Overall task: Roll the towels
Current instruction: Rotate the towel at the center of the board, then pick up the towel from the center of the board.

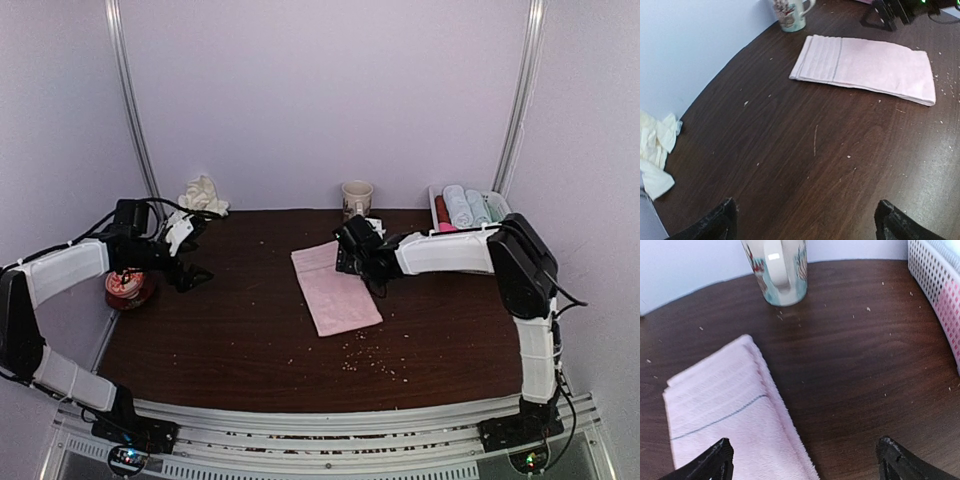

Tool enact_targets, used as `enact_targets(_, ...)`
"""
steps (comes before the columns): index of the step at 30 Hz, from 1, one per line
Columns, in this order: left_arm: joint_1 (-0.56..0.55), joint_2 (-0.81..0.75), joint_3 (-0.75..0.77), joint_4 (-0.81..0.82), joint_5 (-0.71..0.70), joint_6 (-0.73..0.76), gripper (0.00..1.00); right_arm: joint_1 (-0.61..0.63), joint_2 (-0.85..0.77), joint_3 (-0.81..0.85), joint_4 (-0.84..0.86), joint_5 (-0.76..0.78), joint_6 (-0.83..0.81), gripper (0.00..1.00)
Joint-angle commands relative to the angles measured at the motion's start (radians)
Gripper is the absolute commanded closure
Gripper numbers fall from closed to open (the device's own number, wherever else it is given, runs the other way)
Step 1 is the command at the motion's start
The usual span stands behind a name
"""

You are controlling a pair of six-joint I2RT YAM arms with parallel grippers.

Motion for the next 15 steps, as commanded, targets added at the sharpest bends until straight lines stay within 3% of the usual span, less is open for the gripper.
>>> enact_targets(1,-0.157,-0.027,-0.03,0.084,-0.038,0.123,0.02,0.011,-0.169,-0.084,0.096,0.035,0.012,0.0)
enact_targets(7,-0.399,-0.009,-0.084,0.199,-0.143,0.205,0.02,0.011,-0.397,-0.384,0.323,-0.021,-0.173,0.0)
enact_targets(15,-0.668,0.121,-0.127,0.374,-0.361,0.282,0.02,0.011,-0.577,-0.576,0.287,-0.008,-0.231,0.0)
